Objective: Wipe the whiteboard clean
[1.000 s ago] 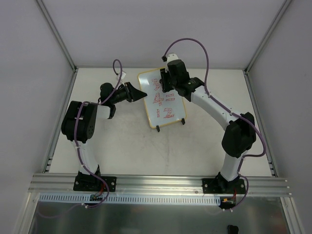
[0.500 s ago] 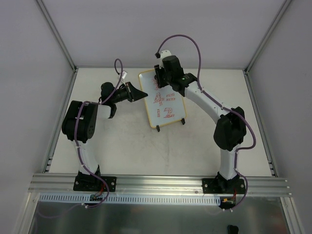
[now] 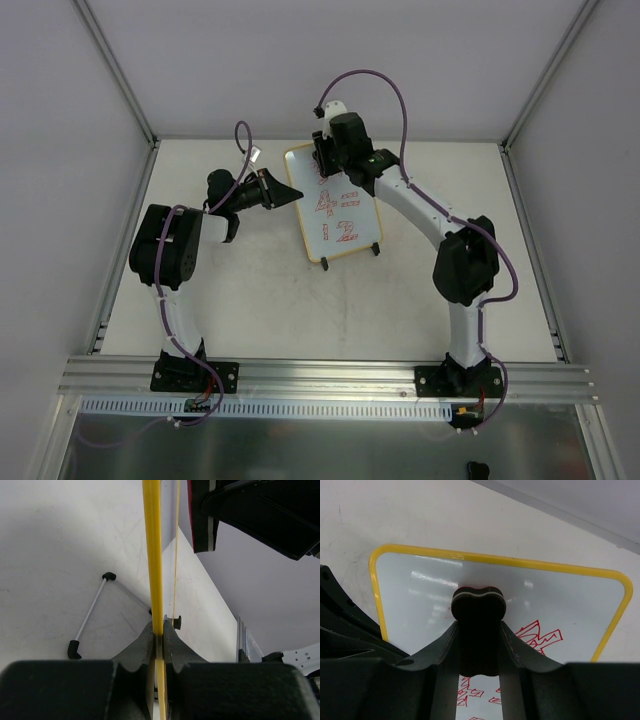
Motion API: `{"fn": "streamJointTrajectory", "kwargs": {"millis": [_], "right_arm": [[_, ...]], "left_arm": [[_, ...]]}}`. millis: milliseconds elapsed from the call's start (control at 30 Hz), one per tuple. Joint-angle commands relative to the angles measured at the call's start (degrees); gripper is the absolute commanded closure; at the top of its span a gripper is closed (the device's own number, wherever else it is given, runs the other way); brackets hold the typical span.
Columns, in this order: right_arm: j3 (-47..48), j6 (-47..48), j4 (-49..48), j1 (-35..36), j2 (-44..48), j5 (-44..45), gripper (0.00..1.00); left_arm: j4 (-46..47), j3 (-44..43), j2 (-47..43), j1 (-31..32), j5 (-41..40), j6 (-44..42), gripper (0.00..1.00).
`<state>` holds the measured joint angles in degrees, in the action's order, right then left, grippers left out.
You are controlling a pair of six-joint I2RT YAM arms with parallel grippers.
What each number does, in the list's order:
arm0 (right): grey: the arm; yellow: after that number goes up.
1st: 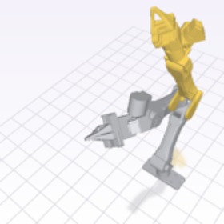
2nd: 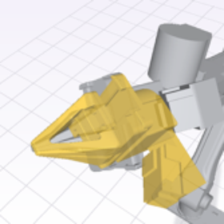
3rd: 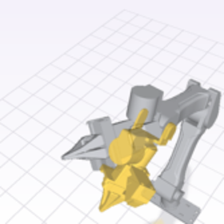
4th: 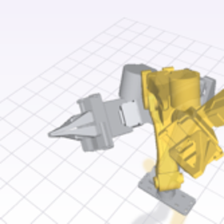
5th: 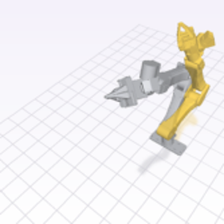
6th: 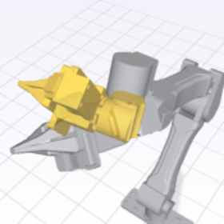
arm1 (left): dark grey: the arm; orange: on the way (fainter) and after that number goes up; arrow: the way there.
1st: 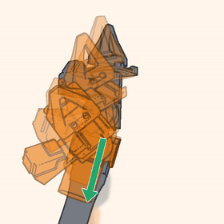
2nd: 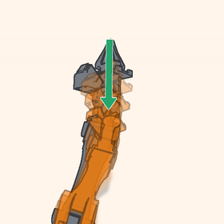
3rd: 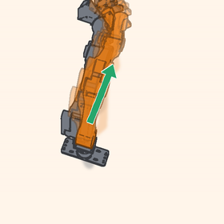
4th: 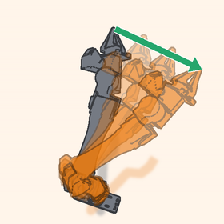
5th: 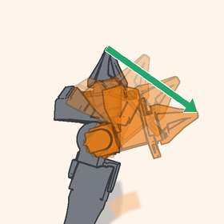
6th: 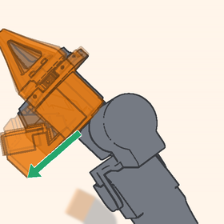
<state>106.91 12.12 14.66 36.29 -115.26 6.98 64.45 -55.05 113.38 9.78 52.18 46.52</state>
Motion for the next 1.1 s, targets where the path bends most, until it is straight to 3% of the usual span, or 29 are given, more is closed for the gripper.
{"fn": "streamJointTrajectory", "kwargs": {"millis": [0,500,1067], "right_arm": [[3.7,1.9,-3.5,0.4,-0.8,0.0,1.0],[2.6,2.5,-3.3,1.7,-3.5,0.8,1.0],[-7.8,0.6,-4.7,6.7,-0.2,1.3,1.0]], "left_arm": [[2.9,-1.0,1.4,0.6,0.5,-3.3,1.0],[3.1,-0.1,0.6,0.8,0.7,-4.5,1.0],[2.7,0.2,-0.3,1.3,0.5,-5.7,1.0]]}}
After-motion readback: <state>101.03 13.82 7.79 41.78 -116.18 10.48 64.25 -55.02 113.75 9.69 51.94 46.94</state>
